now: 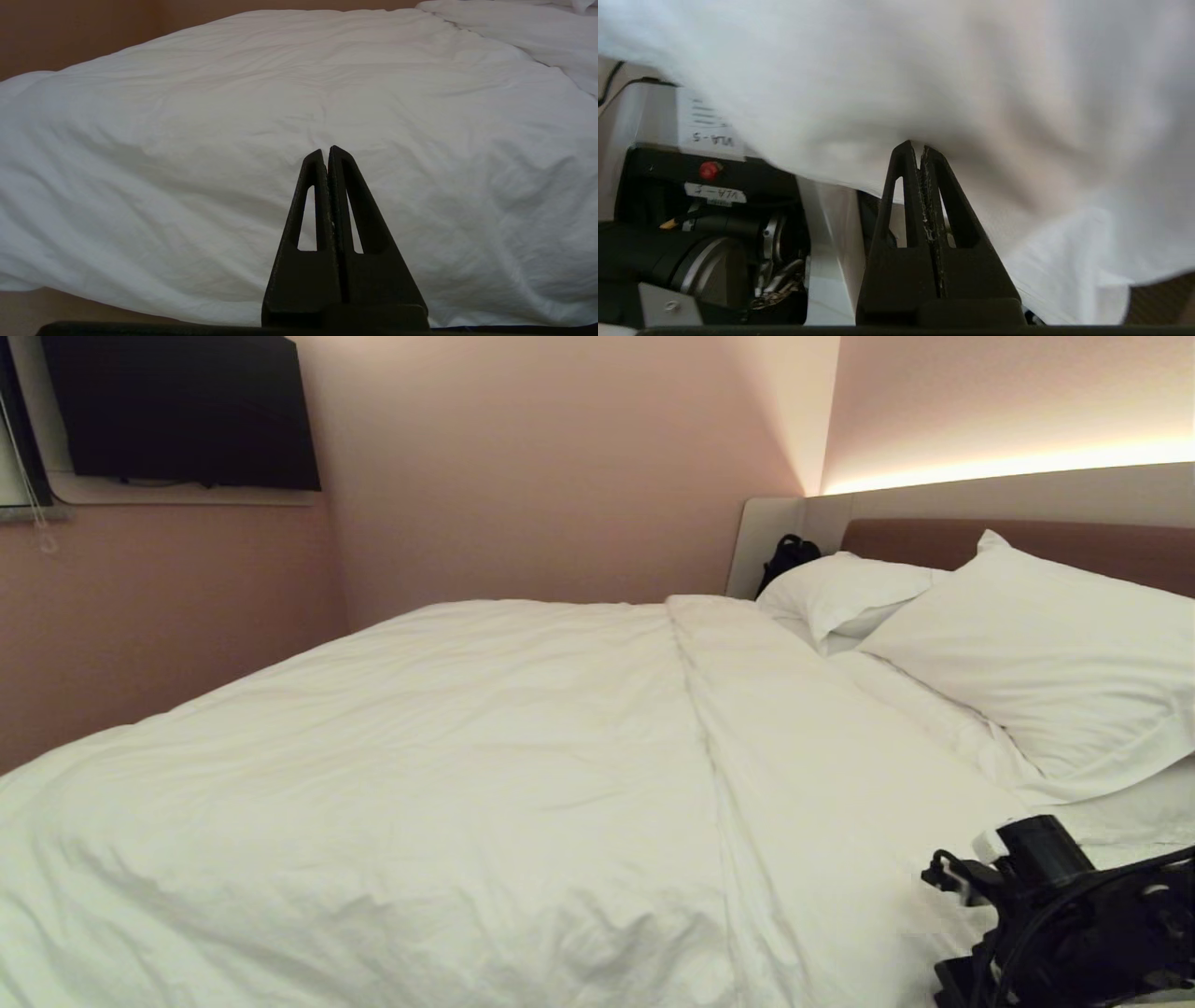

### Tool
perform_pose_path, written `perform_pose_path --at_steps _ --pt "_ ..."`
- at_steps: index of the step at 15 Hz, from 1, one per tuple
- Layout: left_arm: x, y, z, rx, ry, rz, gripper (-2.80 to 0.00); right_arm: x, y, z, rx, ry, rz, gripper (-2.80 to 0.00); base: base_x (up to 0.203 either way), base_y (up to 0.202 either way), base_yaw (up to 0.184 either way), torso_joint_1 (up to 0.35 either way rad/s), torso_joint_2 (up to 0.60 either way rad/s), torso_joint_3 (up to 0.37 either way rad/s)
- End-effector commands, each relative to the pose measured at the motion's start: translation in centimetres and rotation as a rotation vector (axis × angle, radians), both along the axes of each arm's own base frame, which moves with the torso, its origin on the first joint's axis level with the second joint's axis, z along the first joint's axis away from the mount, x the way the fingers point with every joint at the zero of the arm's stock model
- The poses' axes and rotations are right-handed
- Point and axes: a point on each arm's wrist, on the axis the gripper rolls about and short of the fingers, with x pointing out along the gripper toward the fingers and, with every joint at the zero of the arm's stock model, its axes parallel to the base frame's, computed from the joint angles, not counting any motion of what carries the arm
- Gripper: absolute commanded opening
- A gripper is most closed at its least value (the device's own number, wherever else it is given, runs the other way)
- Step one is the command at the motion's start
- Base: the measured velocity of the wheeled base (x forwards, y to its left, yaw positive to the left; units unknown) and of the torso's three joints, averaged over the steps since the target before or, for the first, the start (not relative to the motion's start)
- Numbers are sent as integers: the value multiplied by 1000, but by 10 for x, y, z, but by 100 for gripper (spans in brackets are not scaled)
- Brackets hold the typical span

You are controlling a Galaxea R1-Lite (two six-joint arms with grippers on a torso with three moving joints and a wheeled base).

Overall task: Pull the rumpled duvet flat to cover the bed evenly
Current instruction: Flatten the corners of the folded blanket

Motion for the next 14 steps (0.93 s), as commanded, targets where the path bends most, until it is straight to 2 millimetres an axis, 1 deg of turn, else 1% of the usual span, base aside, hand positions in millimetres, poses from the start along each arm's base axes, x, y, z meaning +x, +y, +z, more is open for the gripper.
perform_pose_path --at_steps 1,4,5,6,7,14 --pt "0 0 0 0 0 0 -280 -3 -12 -7 -23 29 21 -280 0 0 0 0 0 0" --pt "0 0 0 0 0 0 -280 2 -20 -30 -27 105 18 -280 0 0 0 0 0 0" --pt "0 0 0 0 0 0 -280 7 -22 -41 -28 118 17 -280 0 0 0 0 0 0" --pt "0 0 0 0 0 0 -280 12 -25 -51 -33 95 15 -280 0 0 0 0 0 0" --pt "0 0 0 0 0 0 -280 13 -26 -55 -41 62 23 -280 0 0 0 0 0 0" --pt "0 0 0 0 0 0 -280 8 -27 -61 -89 78 82 -280 0 0 0 0 0 0"
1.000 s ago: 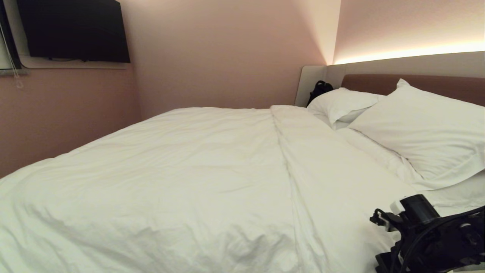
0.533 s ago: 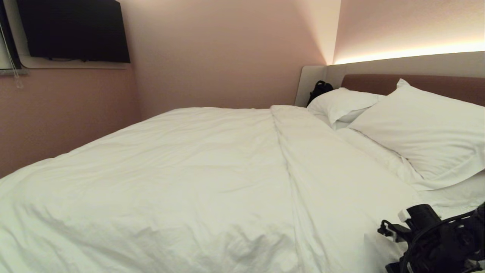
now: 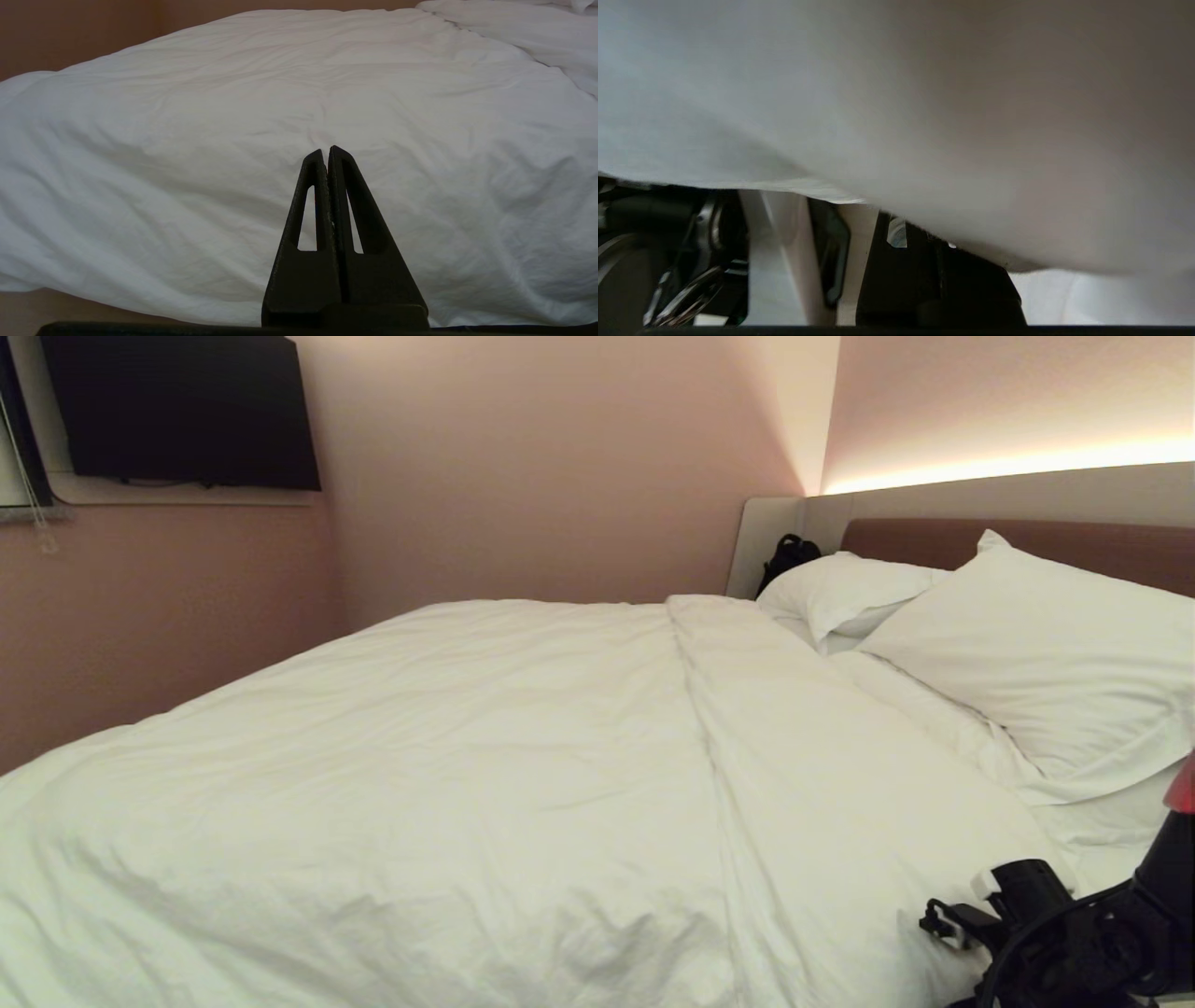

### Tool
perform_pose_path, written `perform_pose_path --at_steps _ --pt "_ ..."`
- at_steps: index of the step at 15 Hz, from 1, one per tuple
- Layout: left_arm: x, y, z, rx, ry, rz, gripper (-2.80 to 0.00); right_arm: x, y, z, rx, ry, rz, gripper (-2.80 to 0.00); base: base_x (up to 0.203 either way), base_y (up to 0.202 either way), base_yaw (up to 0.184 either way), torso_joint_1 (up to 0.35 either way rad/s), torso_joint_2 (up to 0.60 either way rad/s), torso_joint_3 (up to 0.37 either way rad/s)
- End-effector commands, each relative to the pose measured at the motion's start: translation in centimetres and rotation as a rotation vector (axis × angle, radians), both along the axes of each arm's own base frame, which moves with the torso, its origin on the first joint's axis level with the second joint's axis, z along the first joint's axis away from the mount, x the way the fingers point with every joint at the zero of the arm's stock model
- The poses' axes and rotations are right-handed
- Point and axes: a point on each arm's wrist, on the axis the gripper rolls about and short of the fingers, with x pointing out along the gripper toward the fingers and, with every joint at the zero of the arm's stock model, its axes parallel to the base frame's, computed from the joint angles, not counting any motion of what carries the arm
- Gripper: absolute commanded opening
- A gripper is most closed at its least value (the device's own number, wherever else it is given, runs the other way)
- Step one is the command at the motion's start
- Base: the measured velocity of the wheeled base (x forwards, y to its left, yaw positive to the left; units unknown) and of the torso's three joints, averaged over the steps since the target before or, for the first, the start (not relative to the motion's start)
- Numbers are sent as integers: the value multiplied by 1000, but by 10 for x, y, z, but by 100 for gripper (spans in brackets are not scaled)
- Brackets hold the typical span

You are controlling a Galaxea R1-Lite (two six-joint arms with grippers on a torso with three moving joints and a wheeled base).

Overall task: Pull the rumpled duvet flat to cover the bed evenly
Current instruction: Flatten the corners of the folded blanket

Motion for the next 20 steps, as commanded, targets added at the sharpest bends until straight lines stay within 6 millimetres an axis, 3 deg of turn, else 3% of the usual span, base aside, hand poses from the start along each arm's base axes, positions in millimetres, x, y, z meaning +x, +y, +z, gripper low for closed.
perform_pose_path --at_steps 1,3,5,8,11,16,20 --pt "0 0 0 0 0 0 -280 0 0 -1 -8 -10 7 -280 0 0 0 0 0 0" --pt "0 0 0 0 0 0 -280 -8 -1 3 -6 -14 -4 -280 0 0 0 0 0 0" --pt "0 0 0 0 0 0 -280 -25 -2 24 -11 -80 -5 -280 0 0 0 0 0 0" --pt "0 0 0 0 0 0 -280 -63 0 58 -27 -203 17 -280 0 0 0 0 0 0" --pt "0 0 0 0 0 0 -280 -91 -9 73 -40 -191 -51 -280 0 0 0 0 0 0" --pt "0 0 0 0 0 0 -280 -87 -37 46 -97 82 -216 -280 0 0 0 0 0 0" --pt "0 0 0 0 0 0 -280 -77 -45 22 -134 163 -216 -280 0 0 0 0 0 0"
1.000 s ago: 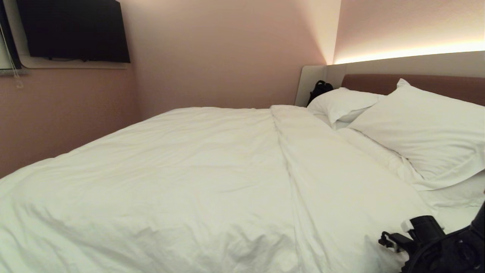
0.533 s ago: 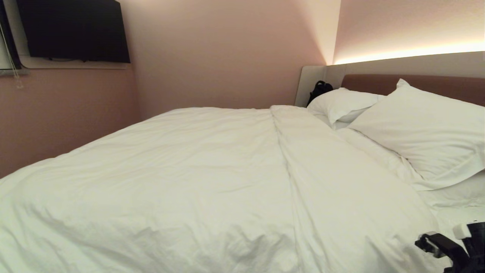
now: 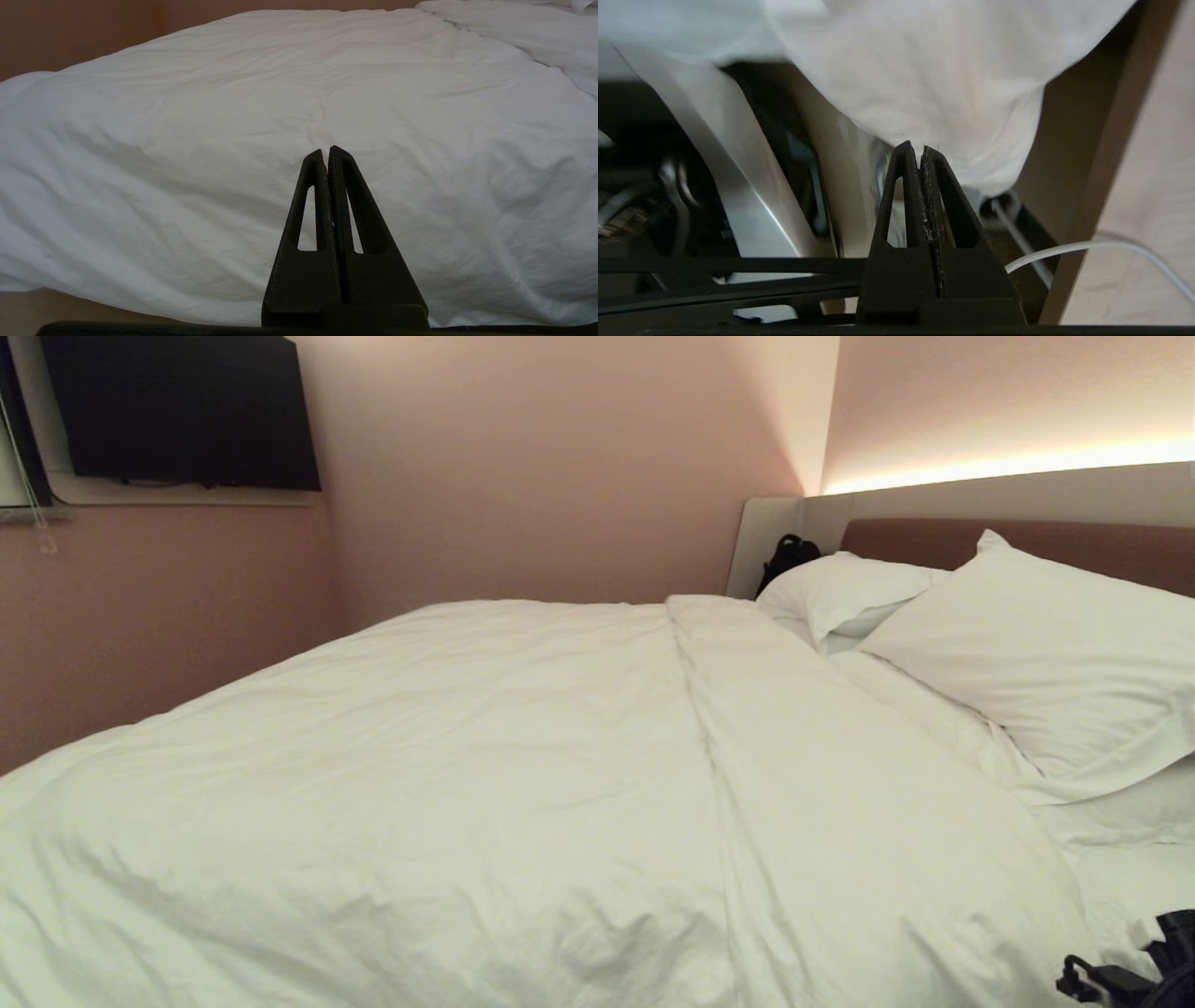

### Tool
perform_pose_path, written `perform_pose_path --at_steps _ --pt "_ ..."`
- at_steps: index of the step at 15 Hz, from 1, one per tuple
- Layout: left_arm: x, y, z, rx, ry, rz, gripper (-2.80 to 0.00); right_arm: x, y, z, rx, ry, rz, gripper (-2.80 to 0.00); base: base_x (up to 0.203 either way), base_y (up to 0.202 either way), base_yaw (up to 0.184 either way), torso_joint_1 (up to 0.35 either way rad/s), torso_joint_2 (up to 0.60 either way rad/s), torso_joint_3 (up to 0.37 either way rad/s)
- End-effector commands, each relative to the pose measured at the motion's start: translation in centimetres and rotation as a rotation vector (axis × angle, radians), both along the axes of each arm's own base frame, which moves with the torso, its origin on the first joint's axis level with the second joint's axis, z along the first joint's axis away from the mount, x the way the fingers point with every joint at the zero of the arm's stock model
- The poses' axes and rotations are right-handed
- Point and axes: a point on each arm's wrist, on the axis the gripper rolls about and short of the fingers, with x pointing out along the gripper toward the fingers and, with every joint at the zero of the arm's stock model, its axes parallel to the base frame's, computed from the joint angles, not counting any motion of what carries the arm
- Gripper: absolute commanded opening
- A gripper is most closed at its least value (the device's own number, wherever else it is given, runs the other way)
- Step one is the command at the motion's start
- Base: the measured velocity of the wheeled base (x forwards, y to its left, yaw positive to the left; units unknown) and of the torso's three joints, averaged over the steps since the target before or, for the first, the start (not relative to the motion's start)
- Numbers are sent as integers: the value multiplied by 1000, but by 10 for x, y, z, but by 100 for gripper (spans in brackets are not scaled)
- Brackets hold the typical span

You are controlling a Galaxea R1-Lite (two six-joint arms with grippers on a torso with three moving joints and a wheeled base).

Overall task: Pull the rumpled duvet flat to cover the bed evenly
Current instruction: Flatten the corners of the folded blanket

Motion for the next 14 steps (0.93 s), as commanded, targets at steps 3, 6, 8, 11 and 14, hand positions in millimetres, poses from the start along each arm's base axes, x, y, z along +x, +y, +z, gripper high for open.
perform_pose_path --at_steps 3,6,8,11,14 --pt "0 0 0 0 0 0 -280 12 -7 -33 -43 68 -3 -280 0 0 0 0 0 0" --pt "0 0 0 0 0 0 -280 10 -7 -47 -115 44 31 -280 0 0 0 0 0 0" --pt "0 0 0 0 0 0 -280 11 -7 -56 -151 32 46 -280 0 0 0 0 0 0" --pt "0 0 0 0 0 0 -280 15 -7 -71 -207 -8 77 -280 0 0 0 0 0 0" --pt "0 0 0 0 0 0 -280 22 -8 -83 -257 -72 107 -280 0 0 0 0 0 0"
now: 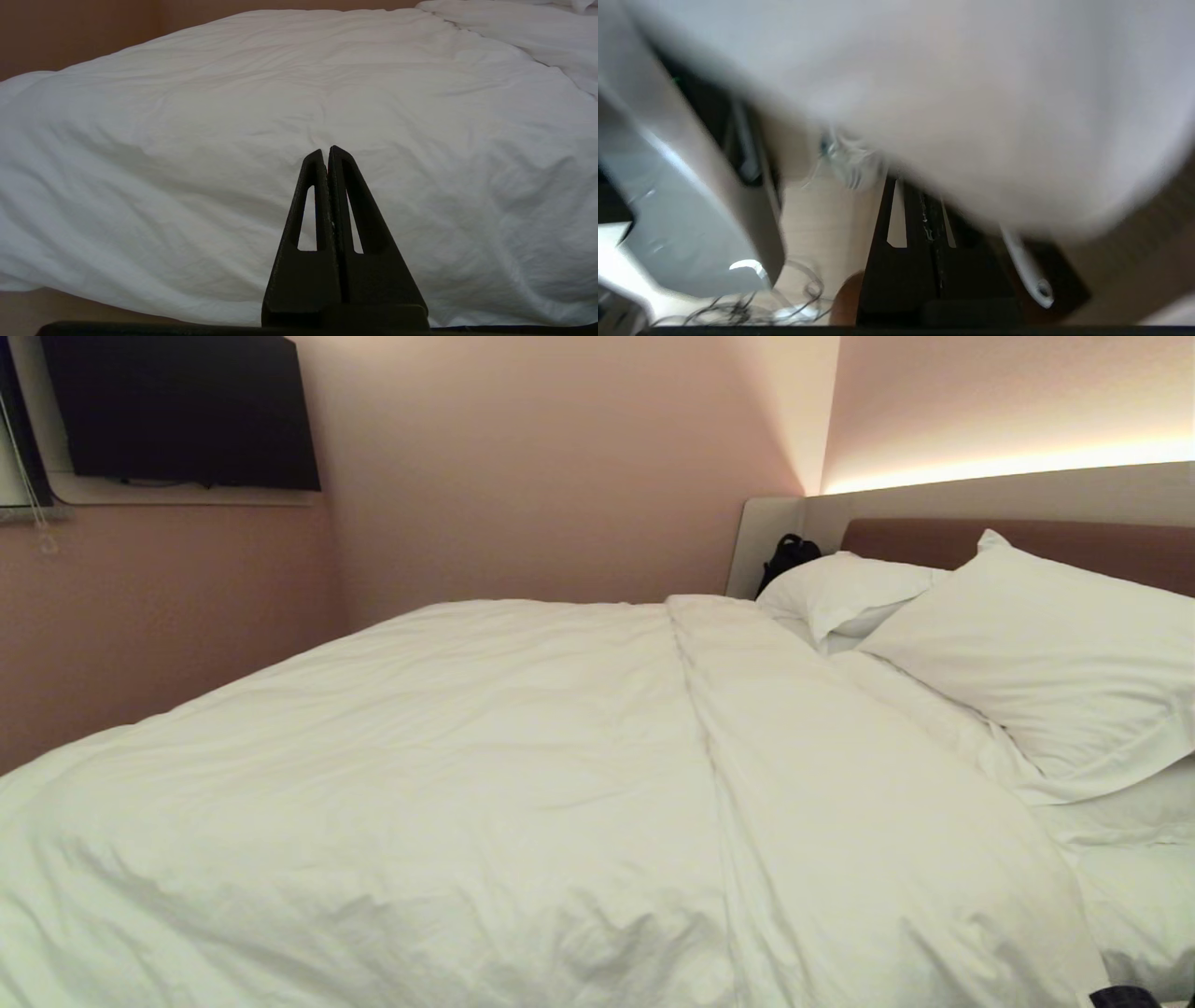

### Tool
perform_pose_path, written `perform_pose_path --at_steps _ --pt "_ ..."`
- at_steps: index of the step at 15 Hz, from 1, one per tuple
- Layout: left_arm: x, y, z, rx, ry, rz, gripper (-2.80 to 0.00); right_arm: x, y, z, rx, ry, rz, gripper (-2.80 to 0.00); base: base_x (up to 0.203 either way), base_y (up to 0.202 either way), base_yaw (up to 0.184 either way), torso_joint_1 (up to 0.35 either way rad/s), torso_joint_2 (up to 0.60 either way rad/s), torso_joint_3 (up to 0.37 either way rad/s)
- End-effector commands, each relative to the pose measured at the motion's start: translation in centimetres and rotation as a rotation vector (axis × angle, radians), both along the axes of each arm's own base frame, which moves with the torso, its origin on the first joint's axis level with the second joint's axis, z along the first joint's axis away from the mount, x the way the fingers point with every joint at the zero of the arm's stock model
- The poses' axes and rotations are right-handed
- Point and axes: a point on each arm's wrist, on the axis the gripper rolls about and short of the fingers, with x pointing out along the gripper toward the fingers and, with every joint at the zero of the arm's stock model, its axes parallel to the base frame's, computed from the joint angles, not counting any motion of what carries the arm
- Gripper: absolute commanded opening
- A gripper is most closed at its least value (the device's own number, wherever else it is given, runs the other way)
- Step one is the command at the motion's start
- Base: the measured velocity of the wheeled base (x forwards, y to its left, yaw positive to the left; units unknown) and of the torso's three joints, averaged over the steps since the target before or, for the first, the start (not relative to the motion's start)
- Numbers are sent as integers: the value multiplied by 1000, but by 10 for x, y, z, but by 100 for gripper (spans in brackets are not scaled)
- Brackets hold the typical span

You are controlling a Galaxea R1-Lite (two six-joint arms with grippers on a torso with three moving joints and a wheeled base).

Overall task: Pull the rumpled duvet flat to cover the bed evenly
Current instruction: Flatten the corners of the folded blanket

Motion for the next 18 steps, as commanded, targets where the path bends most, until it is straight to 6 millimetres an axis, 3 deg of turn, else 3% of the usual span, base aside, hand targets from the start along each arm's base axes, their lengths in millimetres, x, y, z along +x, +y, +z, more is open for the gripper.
perform_pose_path --at_steps 1,11,18 --pt "0 0 0 0 0 0 -280 38 -12 -7 -131 -353 43 -280 0 0 0 0 0 0" --pt "0 0 0 0 0 0 -280 48 -17 -27 -255 -381 85 -280 0 0 0 0 0 0" --pt "0 0 0 0 0 0 -280 47 -15 -25 -270 -361 94 -280 0 0 0 0 0 0"
